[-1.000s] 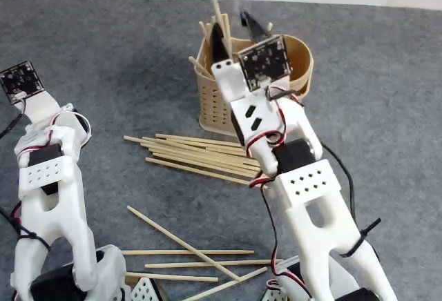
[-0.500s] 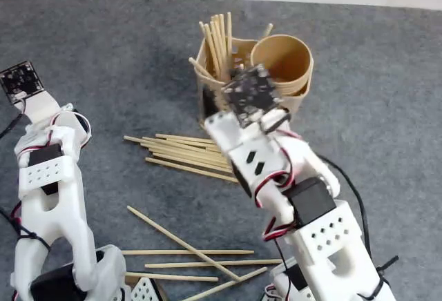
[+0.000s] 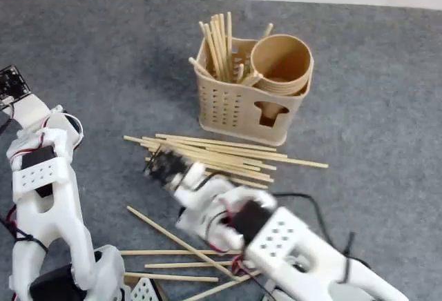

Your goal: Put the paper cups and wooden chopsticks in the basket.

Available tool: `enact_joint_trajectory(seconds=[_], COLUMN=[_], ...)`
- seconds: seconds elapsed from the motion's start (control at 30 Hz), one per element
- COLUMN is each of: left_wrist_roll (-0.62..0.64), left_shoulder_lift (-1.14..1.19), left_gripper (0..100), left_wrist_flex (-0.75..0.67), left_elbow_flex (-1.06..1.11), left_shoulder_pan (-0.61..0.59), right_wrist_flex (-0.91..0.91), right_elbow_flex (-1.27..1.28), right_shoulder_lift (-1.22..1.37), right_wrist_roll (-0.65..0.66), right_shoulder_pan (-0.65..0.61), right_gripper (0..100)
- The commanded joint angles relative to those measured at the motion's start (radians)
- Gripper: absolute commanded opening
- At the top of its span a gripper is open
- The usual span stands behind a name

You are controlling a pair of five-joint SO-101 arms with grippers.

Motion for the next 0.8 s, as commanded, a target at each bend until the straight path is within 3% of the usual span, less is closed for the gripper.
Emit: enact_joint_trajectory(seconds=[0.0,0.43,0.77], left_wrist_roll=[0.029,0.029,0.029], left_shoulder_lift=[-0.025,-0.025,-0.025], left_gripper=[1,1,1], left_wrist_flex=[-0.018,-0.018,-0.018], left_elbow_flex=[-0.01,-0.01,-0.01], left_shoulder_pan=[-0.012,-0.01,-0.015], right_wrist_flex=[-0.119,-0.157,-0.228], right_elbow_flex=[0.038,-0.024,-0.025], right_shoulder_lift=[0.116,0.346,0.433], right_wrist_roll=[-0.051,-0.054,-0.054], right_shoulder_pan=[-0.058,-0.165,-0.17], right_gripper=[19.4,22.4,22.4])
